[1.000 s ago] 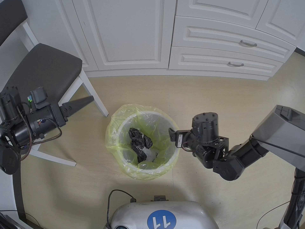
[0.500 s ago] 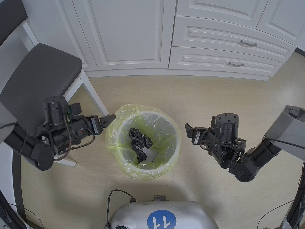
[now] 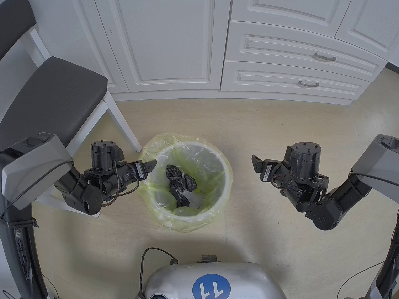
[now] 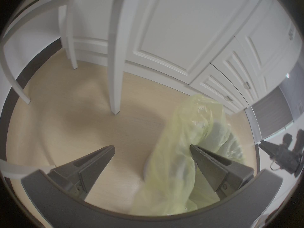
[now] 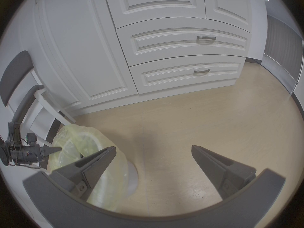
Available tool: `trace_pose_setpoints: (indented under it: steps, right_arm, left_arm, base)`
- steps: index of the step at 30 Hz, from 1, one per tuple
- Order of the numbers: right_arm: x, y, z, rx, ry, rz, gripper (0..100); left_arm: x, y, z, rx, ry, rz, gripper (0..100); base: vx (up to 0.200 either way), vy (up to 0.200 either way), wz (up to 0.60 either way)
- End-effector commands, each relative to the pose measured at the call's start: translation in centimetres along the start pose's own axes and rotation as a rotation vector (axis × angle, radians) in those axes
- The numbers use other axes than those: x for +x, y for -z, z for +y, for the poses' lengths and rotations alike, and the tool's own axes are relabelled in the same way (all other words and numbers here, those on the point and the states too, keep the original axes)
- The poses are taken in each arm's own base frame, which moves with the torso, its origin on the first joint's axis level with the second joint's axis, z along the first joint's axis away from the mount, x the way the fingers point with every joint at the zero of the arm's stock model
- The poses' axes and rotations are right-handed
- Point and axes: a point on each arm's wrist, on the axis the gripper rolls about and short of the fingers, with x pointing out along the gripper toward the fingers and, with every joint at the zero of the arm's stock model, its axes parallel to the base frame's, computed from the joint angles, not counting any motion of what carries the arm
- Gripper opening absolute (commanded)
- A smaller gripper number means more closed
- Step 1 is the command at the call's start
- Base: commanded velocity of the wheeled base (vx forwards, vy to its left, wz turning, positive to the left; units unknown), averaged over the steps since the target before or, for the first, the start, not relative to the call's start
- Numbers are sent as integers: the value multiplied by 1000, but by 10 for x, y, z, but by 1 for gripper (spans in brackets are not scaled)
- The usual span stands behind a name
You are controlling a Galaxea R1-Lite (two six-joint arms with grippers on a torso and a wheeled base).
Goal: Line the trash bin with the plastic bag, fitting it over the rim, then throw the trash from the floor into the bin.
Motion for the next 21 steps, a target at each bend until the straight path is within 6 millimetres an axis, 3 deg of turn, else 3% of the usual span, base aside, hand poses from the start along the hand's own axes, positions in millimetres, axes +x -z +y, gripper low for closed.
trace_pose_setpoints:
  steps: [1, 7, 21]
  right_arm:
    - [6, 1, -7, 3, 12, 4, 100]
    - [7, 0, -8, 5, 18, 1, 100]
    - [7, 1, -10, 4, 8, 7, 100]
  left_arm:
    - [11, -1, 22, -90, -45, -11, 100]
    - [5, -8, 27, -122, -22, -15, 100]
    - [-18, -14, 17, -146, 71, 20, 100]
  base:
    - [0, 0, 0]
    - [0, 0, 0]
    - [0, 0, 0]
